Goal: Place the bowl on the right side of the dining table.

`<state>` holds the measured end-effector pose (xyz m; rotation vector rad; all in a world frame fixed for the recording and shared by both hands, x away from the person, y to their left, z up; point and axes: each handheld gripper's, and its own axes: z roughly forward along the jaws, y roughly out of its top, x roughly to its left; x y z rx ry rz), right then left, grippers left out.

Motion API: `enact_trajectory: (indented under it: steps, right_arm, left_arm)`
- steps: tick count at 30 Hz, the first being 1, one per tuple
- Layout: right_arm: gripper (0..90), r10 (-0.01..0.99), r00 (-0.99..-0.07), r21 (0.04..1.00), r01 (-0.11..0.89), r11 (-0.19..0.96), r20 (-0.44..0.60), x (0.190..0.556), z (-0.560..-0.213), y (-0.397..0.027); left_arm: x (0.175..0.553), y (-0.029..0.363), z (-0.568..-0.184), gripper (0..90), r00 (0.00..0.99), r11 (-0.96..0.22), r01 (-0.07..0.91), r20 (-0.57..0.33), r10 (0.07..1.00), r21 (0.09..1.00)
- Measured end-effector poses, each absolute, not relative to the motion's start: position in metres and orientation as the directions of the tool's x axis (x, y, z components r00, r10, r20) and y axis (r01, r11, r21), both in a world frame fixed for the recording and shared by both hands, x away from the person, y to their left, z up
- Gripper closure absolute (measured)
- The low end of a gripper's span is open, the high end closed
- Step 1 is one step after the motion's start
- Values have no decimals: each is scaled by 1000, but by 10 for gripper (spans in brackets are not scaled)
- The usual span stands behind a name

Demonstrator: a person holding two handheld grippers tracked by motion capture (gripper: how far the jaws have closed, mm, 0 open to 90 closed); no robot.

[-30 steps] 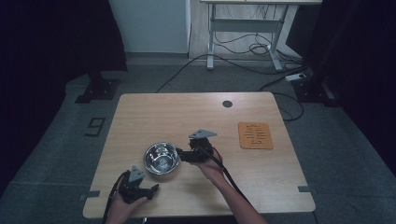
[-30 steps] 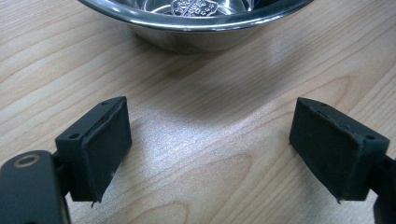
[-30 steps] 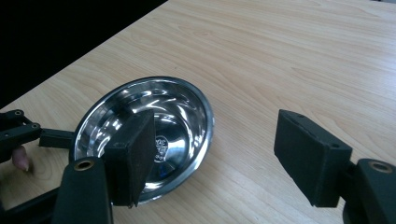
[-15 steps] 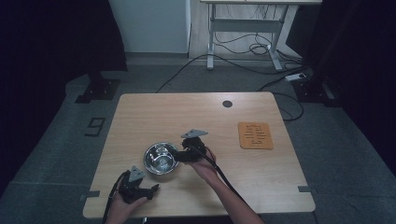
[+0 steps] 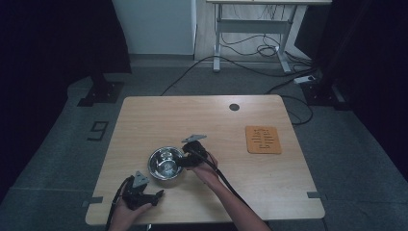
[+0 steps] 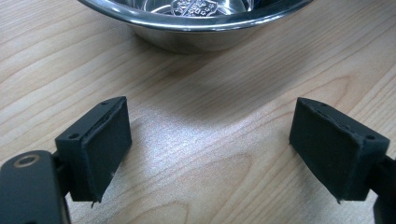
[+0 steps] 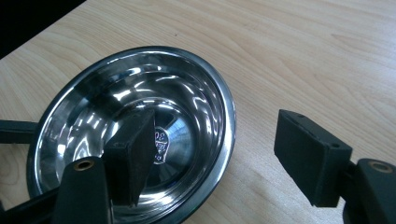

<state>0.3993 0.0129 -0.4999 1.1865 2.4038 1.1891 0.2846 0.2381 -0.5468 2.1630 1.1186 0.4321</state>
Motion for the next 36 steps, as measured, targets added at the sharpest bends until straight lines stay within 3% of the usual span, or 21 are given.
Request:
enact_trajectory:
  steps: [17,36]
  right_arm:
    - [353,760,-623,677,641,362,183,409,-520,22]
    - [625,763,-592,608,714,347,259,417,-532,22]
  left_arm:
    - [285,238,-547,124,581,-420,598,-7,814,683]
    - [285,238,-547,124,580,-420,598,-7,814,683]
